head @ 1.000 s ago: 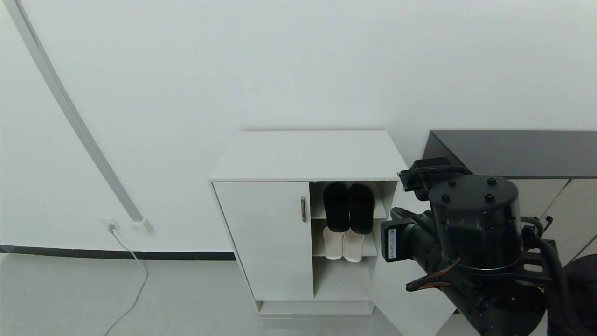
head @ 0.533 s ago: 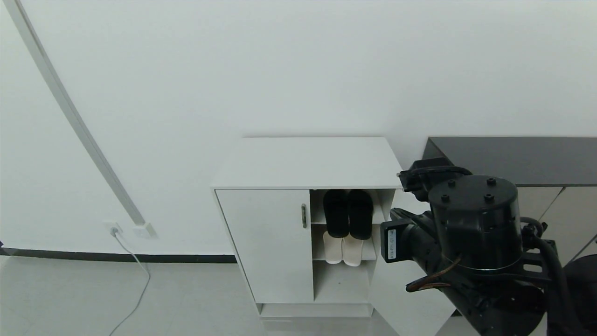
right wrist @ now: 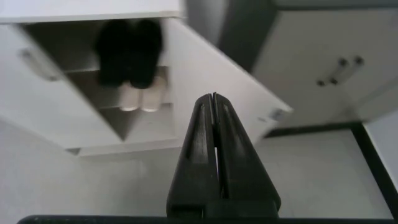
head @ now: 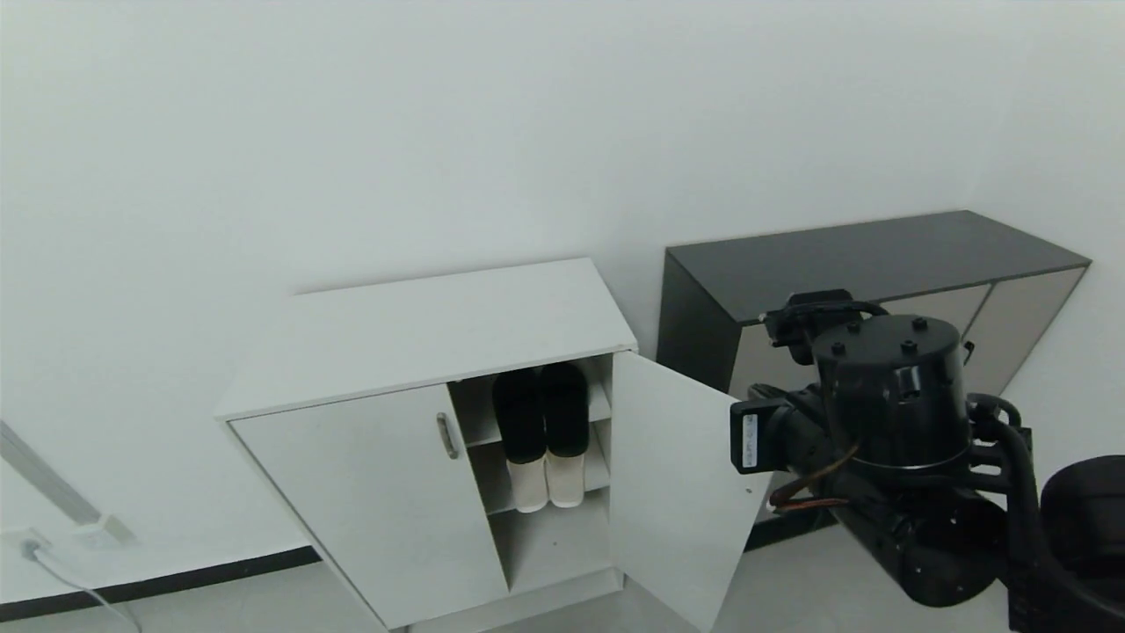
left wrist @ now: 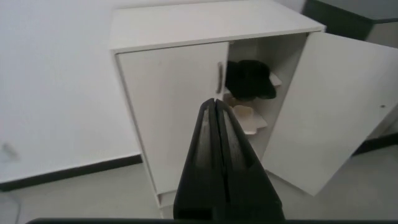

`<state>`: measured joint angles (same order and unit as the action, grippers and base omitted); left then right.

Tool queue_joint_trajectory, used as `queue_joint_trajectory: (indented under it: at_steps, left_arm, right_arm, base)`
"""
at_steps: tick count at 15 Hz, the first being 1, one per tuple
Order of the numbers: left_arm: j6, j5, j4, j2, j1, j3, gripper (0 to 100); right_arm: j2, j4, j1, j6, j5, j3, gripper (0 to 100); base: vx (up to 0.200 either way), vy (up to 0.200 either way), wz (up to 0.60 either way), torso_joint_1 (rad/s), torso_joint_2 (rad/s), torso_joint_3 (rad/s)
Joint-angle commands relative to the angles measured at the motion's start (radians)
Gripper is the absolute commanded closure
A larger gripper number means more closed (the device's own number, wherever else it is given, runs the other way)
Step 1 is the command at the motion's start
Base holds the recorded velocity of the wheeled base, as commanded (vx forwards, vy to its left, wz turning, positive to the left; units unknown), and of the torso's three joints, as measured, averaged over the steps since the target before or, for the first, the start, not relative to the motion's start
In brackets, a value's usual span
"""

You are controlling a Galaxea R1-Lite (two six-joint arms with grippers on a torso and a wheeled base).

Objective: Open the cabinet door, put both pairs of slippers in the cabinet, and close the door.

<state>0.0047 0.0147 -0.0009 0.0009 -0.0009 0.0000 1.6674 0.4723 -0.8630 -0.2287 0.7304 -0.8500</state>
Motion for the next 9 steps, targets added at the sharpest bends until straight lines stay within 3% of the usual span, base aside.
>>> queue_joint_trajectory:
  at_steps: [1,4,8,9]
  left_arm:
    - [0.0,0.001,-0.001,0.001,0.001,0.0,100]
    - [0.0,0.001,-0.001,0.001,0.001,0.0,100]
    - [0.0,0.001,-0.001,0.001,0.001,0.0,100]
    - [0.0,0.001,-0.001,0.001,0.001,0.0,100]
  right_arm:
    - [0.026,0.012,0.05,0.0,-0.032,-0.004,100]
    - [0.069,0.068,0.148,0.0,-0.121,-0.021,100]
    - [0.11,0.123,0.245,0.0,-0.238,-0.037,100]
    - [0.124,0.123,0.265,-0.003,-0.253,-0.047,100]
  base:
    - [0.0,0.0,0.0,0.0,0.0,0.0]
    - [0.0,0.0,0.0,0.0,0.0,0.0]
    - [-0.2,0.0,0.0,0.001,0.0,0.001]
    - [0.0,0.0,0.0,0.0,0.0,0.0]
